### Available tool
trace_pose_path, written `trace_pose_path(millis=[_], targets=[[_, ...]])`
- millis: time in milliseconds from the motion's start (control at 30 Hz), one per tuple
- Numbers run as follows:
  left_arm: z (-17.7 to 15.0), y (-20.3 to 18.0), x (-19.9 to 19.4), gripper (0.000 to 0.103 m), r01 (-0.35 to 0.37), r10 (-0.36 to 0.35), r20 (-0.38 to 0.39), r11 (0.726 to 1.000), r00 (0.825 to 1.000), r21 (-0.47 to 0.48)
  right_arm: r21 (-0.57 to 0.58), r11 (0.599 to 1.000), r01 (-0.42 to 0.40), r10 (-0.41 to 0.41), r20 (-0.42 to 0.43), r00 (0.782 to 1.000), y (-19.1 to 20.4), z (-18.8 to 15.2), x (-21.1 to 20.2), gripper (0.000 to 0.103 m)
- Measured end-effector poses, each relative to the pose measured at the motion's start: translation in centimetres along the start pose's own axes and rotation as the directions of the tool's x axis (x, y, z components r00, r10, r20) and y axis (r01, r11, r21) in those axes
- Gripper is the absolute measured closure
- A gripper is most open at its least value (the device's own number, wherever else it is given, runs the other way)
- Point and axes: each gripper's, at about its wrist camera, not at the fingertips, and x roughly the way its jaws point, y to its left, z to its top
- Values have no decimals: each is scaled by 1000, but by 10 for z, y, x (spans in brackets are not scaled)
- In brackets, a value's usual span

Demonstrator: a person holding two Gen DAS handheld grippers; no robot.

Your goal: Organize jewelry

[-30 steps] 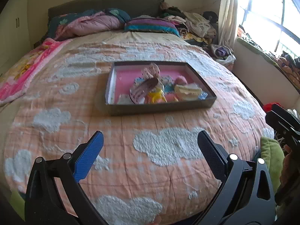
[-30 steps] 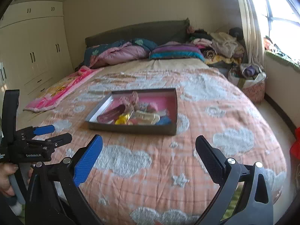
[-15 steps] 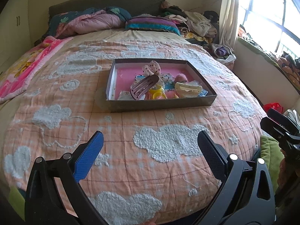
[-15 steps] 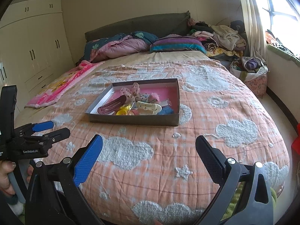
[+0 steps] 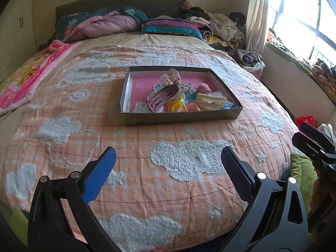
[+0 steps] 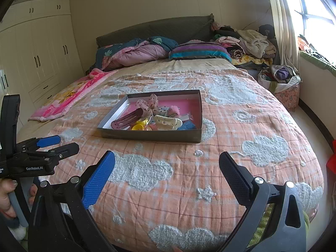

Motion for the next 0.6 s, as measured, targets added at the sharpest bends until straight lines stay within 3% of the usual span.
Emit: trace_pose_path(millis=[600], targets=[[0, -1, -3, 9, -7, 7, -3, 1000, 1000, 3, -2, 1000, -1, 1, 3, 1000, 1, 0, -2, 4]])
